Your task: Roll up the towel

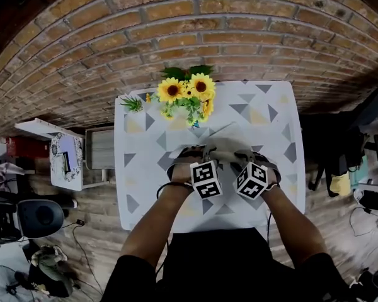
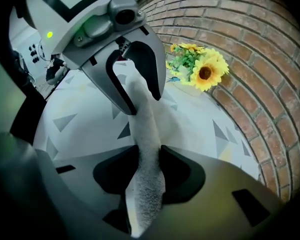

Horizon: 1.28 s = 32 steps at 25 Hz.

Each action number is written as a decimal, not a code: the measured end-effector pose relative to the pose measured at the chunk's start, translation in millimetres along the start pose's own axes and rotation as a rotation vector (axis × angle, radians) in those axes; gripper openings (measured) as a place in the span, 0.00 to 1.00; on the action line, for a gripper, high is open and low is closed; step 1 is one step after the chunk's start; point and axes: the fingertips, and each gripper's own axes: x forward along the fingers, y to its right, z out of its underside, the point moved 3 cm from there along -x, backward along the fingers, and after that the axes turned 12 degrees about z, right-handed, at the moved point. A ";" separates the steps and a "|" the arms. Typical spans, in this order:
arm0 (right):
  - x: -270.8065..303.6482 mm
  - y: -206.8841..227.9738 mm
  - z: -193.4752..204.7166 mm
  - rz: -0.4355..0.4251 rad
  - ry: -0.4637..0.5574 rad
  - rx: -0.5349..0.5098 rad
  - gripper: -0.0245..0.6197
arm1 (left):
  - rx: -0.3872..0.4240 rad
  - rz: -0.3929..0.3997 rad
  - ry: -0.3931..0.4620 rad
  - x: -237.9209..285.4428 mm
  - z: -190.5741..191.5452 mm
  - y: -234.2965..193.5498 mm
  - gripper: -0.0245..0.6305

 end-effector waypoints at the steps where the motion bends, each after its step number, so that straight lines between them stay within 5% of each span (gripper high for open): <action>1: 0.7 0.5 -0.1 -0.012 0.000 0.011 0.26 | 0.011 0.005 -0.004 -0.3 -0.9 2.1 0.34; 9: -6.9 -18.5 -1.4 -0.095 0.005 0.013 0.15 | 0.061 0.079 -0.055 6.2 9.9 33.9 0.40; 23: -40.1 -90.5 -5.5 -0.235 0.029 -0.002 0.15 | 0.100 0.002 -0.058 -9.9 28.5 83.9 0.40; 27: -54.7 -111.3 8.6 -0.302 0.002 0.020 0.15 | 0.120 0.075 -0.070 -5.3 27.5 114.4 0.38; 32: -64.7 -110.9 28.0 -0.324 -0.058 0.041 0.16 | 0.109 0.188 -0.066 -0.4 17.2 134.4 0.25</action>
